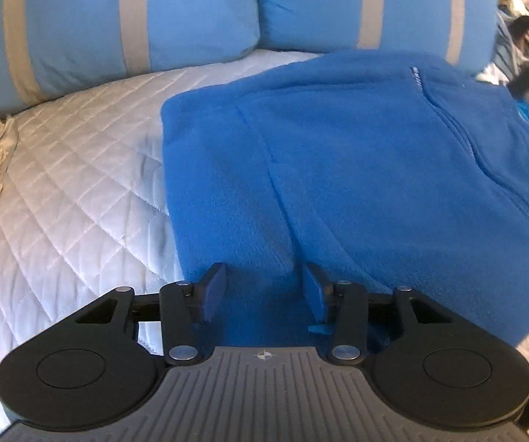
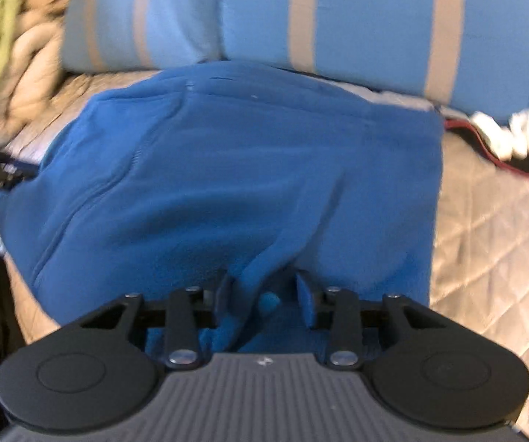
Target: Fold clothes
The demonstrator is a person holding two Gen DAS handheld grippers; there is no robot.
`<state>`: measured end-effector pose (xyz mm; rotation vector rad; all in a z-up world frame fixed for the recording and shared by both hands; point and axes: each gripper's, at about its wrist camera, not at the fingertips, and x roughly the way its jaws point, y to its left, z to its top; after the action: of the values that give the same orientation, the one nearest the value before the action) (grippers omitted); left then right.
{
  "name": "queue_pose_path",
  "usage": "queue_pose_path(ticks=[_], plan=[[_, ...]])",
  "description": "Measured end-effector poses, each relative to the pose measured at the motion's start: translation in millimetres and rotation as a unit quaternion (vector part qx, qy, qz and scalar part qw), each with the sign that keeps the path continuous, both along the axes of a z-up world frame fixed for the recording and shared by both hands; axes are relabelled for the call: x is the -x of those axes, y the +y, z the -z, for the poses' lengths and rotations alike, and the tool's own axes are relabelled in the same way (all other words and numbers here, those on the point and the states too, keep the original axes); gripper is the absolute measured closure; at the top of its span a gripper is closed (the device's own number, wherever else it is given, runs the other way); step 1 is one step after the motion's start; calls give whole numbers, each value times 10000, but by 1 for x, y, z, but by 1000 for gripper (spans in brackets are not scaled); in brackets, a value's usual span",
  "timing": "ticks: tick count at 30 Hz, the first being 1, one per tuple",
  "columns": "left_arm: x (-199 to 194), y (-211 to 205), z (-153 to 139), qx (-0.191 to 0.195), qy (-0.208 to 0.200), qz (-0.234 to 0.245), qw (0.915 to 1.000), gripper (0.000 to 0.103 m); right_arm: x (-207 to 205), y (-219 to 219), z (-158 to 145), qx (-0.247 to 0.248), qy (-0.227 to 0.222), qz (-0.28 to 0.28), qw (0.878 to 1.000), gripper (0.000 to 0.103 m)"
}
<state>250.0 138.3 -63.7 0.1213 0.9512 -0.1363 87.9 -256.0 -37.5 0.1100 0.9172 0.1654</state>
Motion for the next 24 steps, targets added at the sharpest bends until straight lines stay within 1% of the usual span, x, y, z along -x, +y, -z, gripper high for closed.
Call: queue_pose_path(ticks=[3,7,8,9,10,11,12,13,14,16,17,18,19,21,22,24], plan=[[2,-7,2,-199,-175,-18,9996,59,0,1,8,-62,-28,202,9998,49],[4,-7,0,-219,-213,-214,9993,59,4,14,7,154,-76,418,9990,46],[3,-8,-3,-214,-177,-320,9991,59,4,18,6,250,-85,486,9985,41],[4,-11,-9,-231,-194,-446,9986,60,3,22,6,388,-103,573,9976,33],[7,-16,-17,-261,-262,-579,9976,61,3,26,5,544,-122,674,9962,27],[11,-21,-26,-283,-384,-659,9967,64,3,30,2,742,-157,842,9936,12],[18,-28,-34,-275,-573,-640,9959,66,3,34,-1,941,-192,1010,9902,3],[26,-35,-43,-244,-764,-564,9952,70,6,36,-7,961,-309,1162,9881,3],[34,-42,-51,-211,-939,-483,9942,70,10,38,-15,837,-417,1225,9880,3],[46,-57,-60,-98,-1192,-509,9915,70,21,46,-30,481,-658,1248,9888,2],[51,-64,-63,-34,-1310,-552,9898,68,27,55,-37,467,-812,1243,9878,0],[57,-71,-66,30,-1428,-596,9880,68,31,64,-42,536,-946,1245,9862,0],[61,-78,-67,75,-1564,-649,9855,64,36,75,-46,644,-1095,1275,9837,0],[68,-92,-59,105,-1865,-773,9793,47,41,96,-45,740,-1273,1369,9796,0],[70,-98,-53,101,-1976,-837,9767,34,42,107,-43,764,-1343,1406,9779,0],[73,-104,-35,112,-2030,-1115,9728,33,44,126,-35,787,-1419,1517,9750,0]])
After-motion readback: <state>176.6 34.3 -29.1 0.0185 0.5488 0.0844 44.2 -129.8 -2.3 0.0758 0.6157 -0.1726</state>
